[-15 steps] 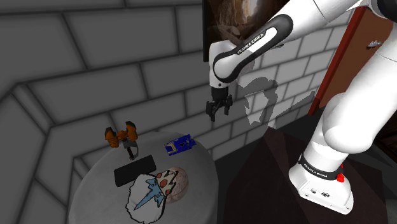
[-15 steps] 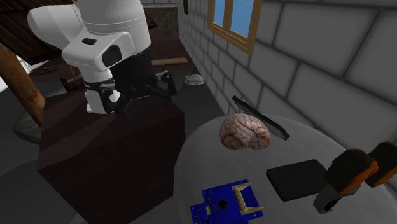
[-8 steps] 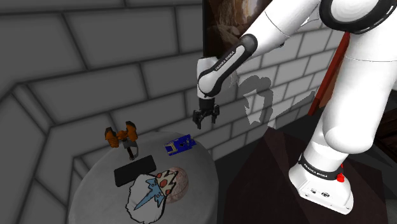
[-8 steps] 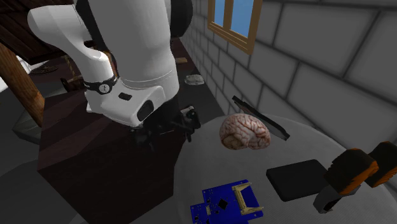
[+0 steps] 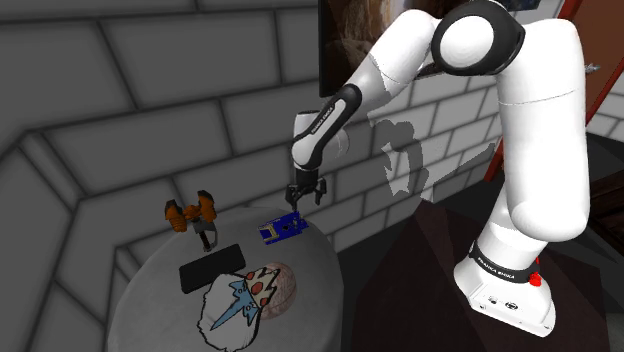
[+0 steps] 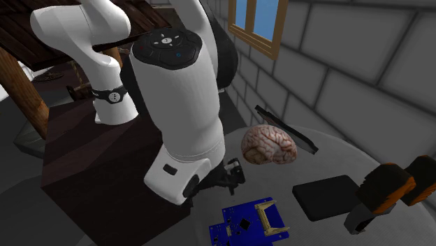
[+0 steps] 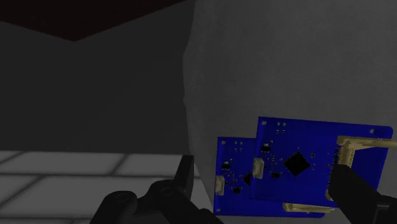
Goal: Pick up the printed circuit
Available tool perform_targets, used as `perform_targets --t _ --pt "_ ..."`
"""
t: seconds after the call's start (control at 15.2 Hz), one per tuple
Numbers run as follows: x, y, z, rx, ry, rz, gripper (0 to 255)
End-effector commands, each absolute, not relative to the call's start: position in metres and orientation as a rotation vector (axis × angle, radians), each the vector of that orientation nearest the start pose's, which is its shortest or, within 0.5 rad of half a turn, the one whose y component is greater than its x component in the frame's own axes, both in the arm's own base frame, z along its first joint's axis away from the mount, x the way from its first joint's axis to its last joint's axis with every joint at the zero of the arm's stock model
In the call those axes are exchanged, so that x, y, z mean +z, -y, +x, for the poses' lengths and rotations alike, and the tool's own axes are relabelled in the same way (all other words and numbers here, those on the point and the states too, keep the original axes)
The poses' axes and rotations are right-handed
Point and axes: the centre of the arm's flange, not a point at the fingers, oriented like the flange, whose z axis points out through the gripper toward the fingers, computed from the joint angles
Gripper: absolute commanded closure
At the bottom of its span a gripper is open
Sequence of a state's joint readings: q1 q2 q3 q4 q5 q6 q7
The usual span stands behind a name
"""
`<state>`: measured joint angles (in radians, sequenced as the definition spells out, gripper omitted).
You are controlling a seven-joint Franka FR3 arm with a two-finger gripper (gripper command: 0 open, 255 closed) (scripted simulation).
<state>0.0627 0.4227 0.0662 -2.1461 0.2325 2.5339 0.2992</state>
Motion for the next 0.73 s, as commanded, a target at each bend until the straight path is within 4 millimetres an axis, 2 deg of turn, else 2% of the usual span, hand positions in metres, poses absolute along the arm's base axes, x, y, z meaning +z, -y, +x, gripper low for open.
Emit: perform_targets --t 0.0,0.2,0.66 --pt "0.181 -0.077 0.580 0.091 -0.581 -2.930 0" --pt "0.154 -0.081 0.607 0.074 -0.625 -2.908 0" --pt "0.117 -0.081 0.607 0.074 -0.625 -2.908 0"
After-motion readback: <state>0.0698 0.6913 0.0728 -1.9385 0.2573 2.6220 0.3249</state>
